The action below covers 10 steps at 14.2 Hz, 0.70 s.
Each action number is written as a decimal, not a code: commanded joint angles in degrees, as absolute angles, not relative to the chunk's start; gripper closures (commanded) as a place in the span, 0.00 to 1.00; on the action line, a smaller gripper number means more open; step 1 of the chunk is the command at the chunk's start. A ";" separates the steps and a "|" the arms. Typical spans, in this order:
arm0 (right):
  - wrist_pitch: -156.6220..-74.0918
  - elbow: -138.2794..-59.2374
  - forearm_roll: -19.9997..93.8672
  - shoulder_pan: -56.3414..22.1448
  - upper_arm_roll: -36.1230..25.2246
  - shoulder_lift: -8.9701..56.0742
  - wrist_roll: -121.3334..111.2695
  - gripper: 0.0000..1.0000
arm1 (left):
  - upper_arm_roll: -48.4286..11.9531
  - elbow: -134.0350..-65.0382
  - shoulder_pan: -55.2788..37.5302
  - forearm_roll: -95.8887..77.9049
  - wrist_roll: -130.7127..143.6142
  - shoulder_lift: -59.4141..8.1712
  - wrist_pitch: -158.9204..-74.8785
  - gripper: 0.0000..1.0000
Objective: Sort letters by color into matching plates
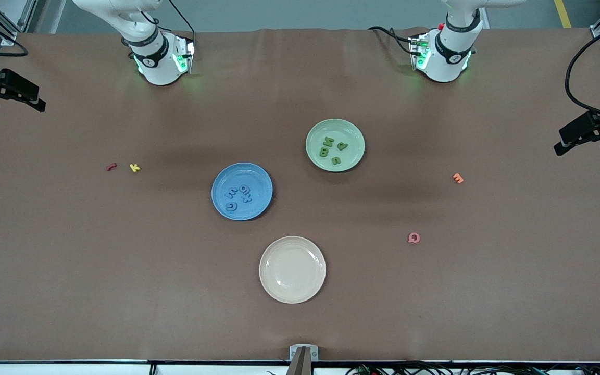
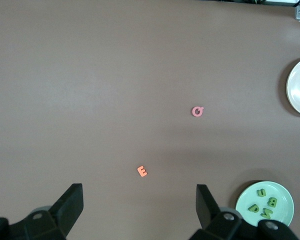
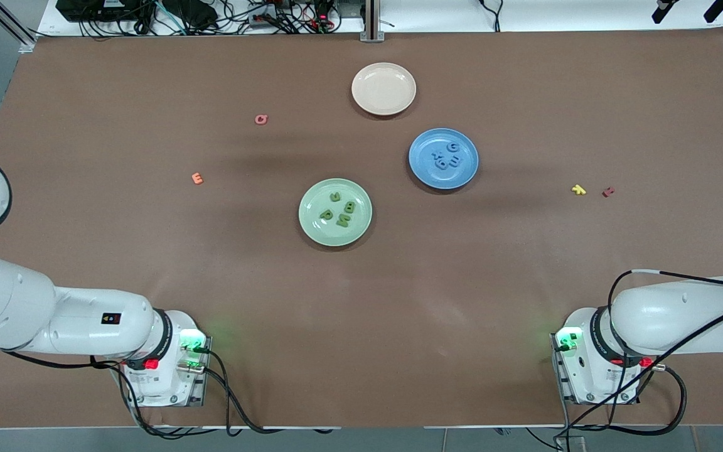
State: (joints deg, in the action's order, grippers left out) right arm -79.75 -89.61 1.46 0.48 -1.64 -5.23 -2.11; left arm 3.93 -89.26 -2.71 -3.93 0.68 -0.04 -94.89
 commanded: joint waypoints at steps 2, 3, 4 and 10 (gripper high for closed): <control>-79.80 -90.44 1.58 0.97 -1.58 -6.42 -1.93 0.00 | 4.13 -92.11 -3.25 -3.08 0.62 2.81 -94.92 0.01; -80.07 -90.44 1.58 0.97 -1.50 -6.42 -2.02 0.00 | 4.04 -92.63 -3.16 -3.08 0.62 2.90 -95.01 0.01; -80.33 -90.44 1.58 0.97 -1.49 -6.33 -2.02 0.00 | 3.87 -92.64 -2.64 -3.08 0.62 2.90 -95.10 0.01; -81.30 -90.44 1.67 0.88 -1.49 -6.33 -1.93 0.00 | -0.97 -92.20 1.50 -3.16 0.62 2.64 -95.89 0.01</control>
